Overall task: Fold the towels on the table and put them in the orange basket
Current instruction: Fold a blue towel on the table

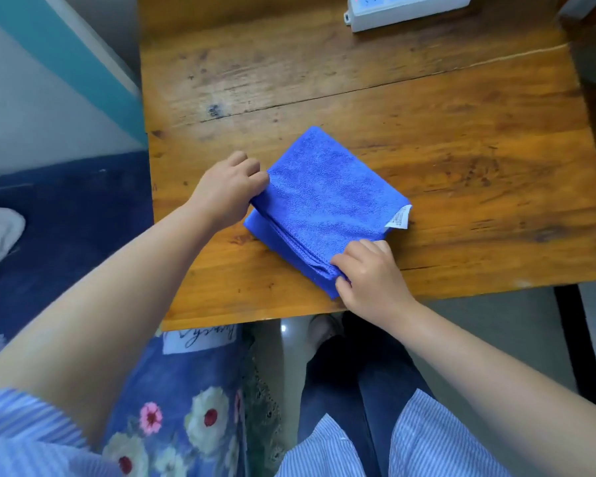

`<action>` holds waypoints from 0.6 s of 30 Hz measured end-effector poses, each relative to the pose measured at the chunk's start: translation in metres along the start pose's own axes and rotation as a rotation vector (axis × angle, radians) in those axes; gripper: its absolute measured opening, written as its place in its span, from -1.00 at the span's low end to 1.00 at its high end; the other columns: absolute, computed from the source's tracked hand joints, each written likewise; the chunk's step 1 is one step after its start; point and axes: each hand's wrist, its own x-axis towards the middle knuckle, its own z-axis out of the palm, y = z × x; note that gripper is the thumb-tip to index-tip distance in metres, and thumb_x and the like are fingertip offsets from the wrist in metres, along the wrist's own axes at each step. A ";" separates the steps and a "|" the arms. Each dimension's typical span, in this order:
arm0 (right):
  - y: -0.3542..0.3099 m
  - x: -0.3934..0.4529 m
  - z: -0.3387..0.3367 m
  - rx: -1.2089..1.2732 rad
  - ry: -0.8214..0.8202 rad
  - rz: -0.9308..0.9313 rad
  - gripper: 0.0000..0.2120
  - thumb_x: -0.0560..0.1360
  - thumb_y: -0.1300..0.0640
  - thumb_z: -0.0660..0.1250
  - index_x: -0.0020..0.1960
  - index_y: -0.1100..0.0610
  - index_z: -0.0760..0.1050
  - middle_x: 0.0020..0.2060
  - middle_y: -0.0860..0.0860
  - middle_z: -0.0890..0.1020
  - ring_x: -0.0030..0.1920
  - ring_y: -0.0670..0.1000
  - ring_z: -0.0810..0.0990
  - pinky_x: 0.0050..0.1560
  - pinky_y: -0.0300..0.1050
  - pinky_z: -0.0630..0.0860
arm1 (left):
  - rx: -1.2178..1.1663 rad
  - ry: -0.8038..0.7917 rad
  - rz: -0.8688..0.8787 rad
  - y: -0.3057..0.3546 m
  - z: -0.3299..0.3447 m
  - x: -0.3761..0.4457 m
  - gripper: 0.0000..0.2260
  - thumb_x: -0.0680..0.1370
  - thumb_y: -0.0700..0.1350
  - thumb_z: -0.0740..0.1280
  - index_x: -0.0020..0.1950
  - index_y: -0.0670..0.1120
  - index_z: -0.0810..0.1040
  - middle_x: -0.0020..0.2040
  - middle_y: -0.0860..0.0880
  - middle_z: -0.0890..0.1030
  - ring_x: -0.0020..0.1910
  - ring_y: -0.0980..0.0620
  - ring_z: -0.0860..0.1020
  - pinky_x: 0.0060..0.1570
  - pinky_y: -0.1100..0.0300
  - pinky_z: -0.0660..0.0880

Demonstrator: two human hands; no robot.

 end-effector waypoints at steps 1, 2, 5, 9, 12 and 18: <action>-0.003 -0.002 0.002 -0.007 0.010 -0.019 -0.85 0.20 0.29 0.16 -0.44 0.23 0.49 -0.50 0.11 0.48 -0.48 0.11 0.49 -0.34 -0.10 0.15 | -0.008 -0.018 -0.011 0.000 0.003 -0.004 -0.79 0.11 -0.55 0.32 -0.38 -0.31 0.48 -0.39 -0.27 0.53 -0.37 -0.23 0.53 -0.53 0.07 0.50; -0.005 -0.004 0.005 -0.021 0.016 -0.044 -0.82 0.22 0.26 0.12 -0.45 0.22 0.48 -0.51 0.10 0.47 -0.48 0.11 0.48 -0.34 -0.11 0.14 | -0.011 -0.025 -0.029 -0.001 0.006 -0.008 -0.80 0.12 -0.55 0.31 -0.37 -0.31 0.48 -0.37 -0.27 0.53 -0.35 -0.24 0.53 -0.52 0.05 0.50; -0.011 -0.009 0.015 -0.085 -0.009 -0.066 -0.84 0.23 0.27 0.14 -0.47 0.19 0.46 -0.52 0.08 0.47 -0.50 0.10 0.47 -0.34 -0.12 0.12 | 0.038 -0.118 -0.121 0.000 0.018 -0.017 -0.83 0.29 -0.49 0.30 -0.17 -0.32 0.52 -0.14 -0.29 0.55 -0.12 -0.24 0.49 -0.28 -0.02 0.48; -0.008 -0.018 0.028 -0.202 -0.121 -0.047 -0.80 0.04 0.31 0.47 -0.38 0.16 0.54 -0.48 0.04 0.52 -0.47 0.08 0.51 -0.32 -0.14 0.16 | 0.082 -0.384 -0.284 0.004 0.033 -0.022 -0.70 0.44 -0.31 0.24 0.17 -0.18 0.43 0.20 -0.14 0.42 0.14 -0.13 0.36 -0.07 0.07 0.33; 0.002 -0.028 0.025 -0.115 -0.149 -0.118 -0.80 0.15 0.26 0.38 -0.22 0.18 0.59 -0.38 0.05 0.57 -0.39 0.10 0.56 -0.30 -0.16 0.25 | 0.027 -0.271 -0.379 0.016 0.033 -0.030 -0.69 0.42 -0.35 0.21 0.15 -0.22 0.46 0.21 -0.17 0.46 0.16 -0.16 0.42 -0.04 0.02 0.37; 0.049 -0.051 -0.003 0.002 0.052 0.013 -0.73 0.29 0.31 0.14 -0.20 0.31 0.60 -0.28 0.19 0.63 -0.13 0.11 0.51 -0.16 -0.13 0.26 | -0.216 0.269 -0.426 0.093 0.037 -0.042 -0.78 0.37 -0.22 0.20 -0.22 -0.30 0.60 -0.13 -0.29 0.63 -0.13 -0.27 0.63 -0.15 -0.05 0.56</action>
